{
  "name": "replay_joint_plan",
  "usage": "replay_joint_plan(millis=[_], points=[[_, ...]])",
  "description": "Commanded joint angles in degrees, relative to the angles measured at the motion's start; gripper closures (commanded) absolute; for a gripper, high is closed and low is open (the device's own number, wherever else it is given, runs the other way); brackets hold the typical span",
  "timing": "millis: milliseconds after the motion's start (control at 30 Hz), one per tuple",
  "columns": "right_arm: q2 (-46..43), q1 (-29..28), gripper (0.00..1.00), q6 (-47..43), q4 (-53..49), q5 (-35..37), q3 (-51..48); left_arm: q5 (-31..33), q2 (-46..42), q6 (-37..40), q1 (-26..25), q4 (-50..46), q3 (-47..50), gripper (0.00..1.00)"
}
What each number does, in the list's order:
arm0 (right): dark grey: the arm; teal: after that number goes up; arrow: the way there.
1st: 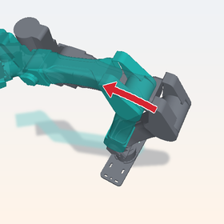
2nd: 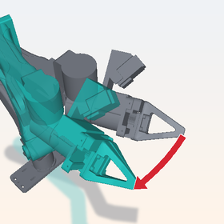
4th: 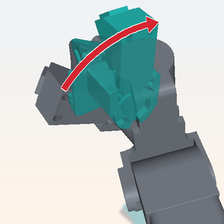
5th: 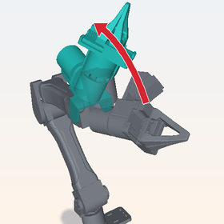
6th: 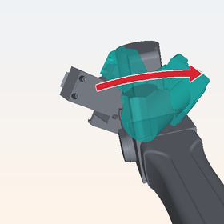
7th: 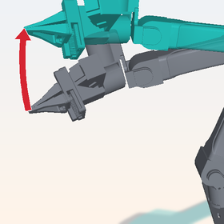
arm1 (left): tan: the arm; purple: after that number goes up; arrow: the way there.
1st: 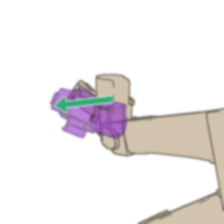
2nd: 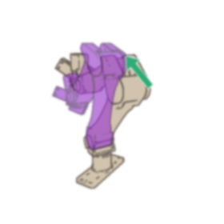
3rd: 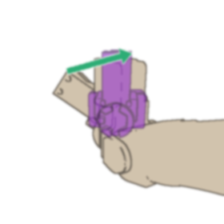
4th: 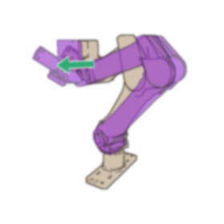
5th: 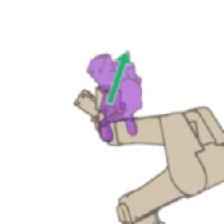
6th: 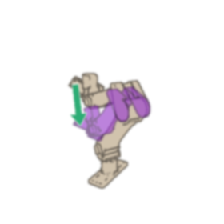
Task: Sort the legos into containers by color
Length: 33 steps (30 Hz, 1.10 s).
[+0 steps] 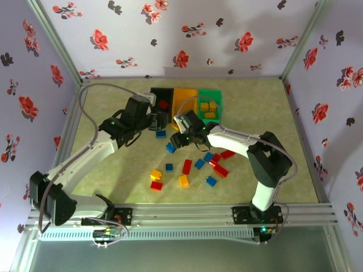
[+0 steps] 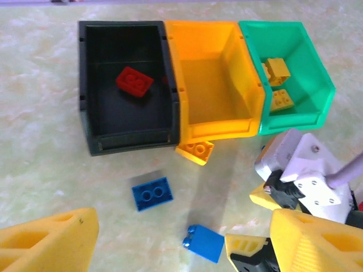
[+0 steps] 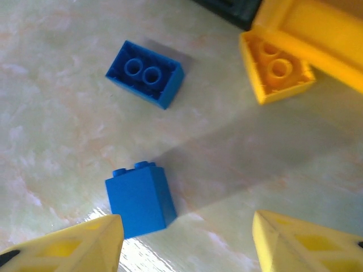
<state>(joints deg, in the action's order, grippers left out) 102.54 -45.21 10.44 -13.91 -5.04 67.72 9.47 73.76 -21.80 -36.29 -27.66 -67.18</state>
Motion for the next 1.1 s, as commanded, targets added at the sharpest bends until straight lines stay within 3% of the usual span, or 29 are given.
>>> replay_joint_plan(millis=[0, 433, 767, 1067], points=[[2.72, -1.6, 0.38, -1.64, 0.88, -1.59, 3.07, 2.26, -3.0, 1.76, 0.86, -1.75, 2.52, 0.2], [10.13, -4.36, 0.41, -3.75, -2.32, -0.33, 7.77, 2.39, -4.63, 2.64, 1.09, -1.7, 3.19, 0.2], [13.5, -4.75, 0.51, -3.76, -6.23, 2.74, 10.31, 2.35, -4.52, 2.38, 1.14, -1.81, 3.46, 0.2], [12.21, -4.8, 0.69, -3.68, -7.76, 4.64, 10.9, 2.48, -4.49, 2.2, 1.14, -1.81, 3.48, 0.22]])
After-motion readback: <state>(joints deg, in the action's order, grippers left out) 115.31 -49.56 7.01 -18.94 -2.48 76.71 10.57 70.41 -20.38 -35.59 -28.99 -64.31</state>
